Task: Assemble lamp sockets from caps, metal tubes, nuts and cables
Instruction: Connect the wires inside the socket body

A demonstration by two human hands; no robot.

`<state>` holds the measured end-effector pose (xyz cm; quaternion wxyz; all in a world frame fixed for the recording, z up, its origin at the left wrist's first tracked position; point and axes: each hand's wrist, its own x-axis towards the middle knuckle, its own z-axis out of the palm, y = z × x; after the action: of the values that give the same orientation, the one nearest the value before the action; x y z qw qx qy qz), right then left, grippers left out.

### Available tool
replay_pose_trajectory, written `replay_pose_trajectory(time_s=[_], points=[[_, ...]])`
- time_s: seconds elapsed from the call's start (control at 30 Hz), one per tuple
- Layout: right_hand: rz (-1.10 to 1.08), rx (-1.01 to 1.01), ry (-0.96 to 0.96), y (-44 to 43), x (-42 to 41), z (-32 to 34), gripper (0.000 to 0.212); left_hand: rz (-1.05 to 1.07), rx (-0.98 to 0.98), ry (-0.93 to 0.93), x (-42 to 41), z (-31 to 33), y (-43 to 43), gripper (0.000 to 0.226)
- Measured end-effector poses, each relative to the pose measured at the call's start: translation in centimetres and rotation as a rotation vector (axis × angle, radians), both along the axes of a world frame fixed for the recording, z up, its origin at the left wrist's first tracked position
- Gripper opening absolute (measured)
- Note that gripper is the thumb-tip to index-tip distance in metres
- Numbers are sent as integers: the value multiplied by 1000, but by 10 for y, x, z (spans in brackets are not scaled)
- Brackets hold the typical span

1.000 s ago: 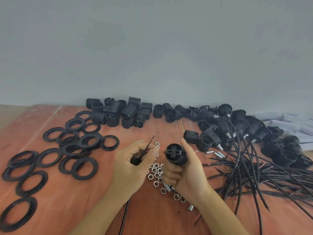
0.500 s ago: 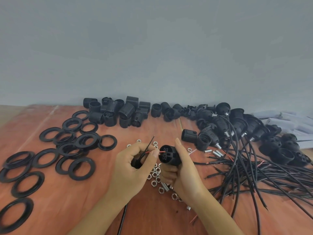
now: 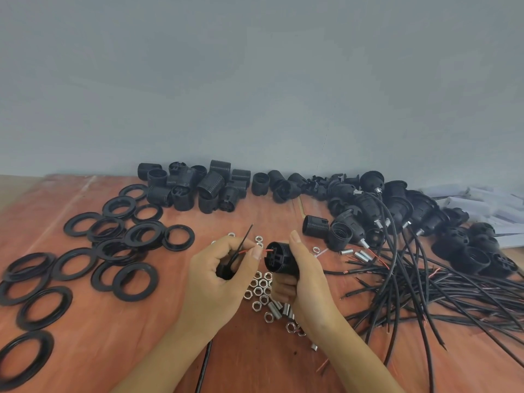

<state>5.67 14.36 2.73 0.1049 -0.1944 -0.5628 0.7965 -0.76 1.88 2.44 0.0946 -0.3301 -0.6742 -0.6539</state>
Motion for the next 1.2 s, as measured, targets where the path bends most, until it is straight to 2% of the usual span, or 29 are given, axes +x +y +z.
replay_pose_trajectory(time_s=[0.27, 0.43, 0.57, 0.7, 0.83, 1.2], points=[[16, 128, 90, -2, 2, 2, 62, 0, -29, 36, 0, 1, 0, 5], [-47, 333, 192, -2, 1, 0, 37, 21, -89, 98, -1, 1, -1, 15], [-73, 453, 269, -1, 2, 1, 25, 8, -87, 64, 0, 1, -1, 13], [-89, 475, 314, -2, 2, 0, 22, -22, -93, 46, 1, -4, 0, 4], [-118, 530, 323, -5, 0, -2, 21, -16, -93, 22, -1, -9, 0, 14], [-138, 583, 324, -8, 0, -4, 9, 19, -110, 51, 0, -11, 2, 14]])
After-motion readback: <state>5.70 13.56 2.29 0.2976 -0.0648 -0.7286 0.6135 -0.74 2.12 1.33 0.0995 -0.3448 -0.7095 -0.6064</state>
